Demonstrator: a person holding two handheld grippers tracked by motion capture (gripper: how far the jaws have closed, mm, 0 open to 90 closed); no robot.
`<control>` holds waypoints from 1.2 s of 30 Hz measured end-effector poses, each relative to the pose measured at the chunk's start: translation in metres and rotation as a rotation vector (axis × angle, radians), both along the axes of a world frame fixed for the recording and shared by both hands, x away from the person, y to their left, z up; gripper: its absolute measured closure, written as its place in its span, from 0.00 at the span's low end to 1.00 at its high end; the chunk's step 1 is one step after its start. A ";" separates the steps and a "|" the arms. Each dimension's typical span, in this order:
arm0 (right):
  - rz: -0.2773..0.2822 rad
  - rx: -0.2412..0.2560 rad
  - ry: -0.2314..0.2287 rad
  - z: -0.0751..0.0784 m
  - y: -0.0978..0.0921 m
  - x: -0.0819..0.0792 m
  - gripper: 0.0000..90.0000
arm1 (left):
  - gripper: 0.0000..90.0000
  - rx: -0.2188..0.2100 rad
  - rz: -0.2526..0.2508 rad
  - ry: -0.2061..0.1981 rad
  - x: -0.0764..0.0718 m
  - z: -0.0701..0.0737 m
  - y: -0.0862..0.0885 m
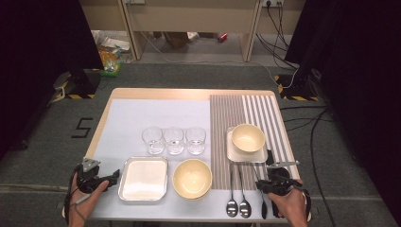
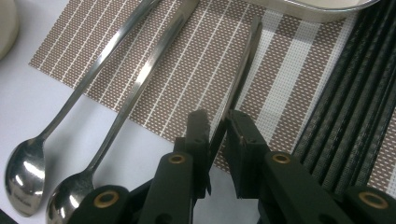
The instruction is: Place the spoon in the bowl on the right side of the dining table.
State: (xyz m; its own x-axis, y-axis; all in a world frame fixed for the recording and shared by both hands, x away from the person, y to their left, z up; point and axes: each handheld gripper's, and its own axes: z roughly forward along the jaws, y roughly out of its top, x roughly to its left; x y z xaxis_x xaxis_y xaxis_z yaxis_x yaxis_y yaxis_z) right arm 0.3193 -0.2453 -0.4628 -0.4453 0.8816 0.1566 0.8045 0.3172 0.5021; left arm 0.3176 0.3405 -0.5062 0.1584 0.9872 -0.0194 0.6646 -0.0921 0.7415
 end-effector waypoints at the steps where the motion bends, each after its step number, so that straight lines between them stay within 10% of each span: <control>1: 0.000 -0.006 -0.002 0.000 0.000 0.000 0.89 | 0.12 0.000 0.000 0.000 0.000 0.000 0.000; 21: -0.004 -0.030 -0.028 -0.004 0.001 -0.002 0.98 | 0.12 -0.001 0.000 0.000 0.000 0.000 0.000; 36: 0.009 0.051 -0.059 0.003 -0.006 -0.004 1.00 | 0.12 -0.002 0.000 0.002 0.000 0.000 0.000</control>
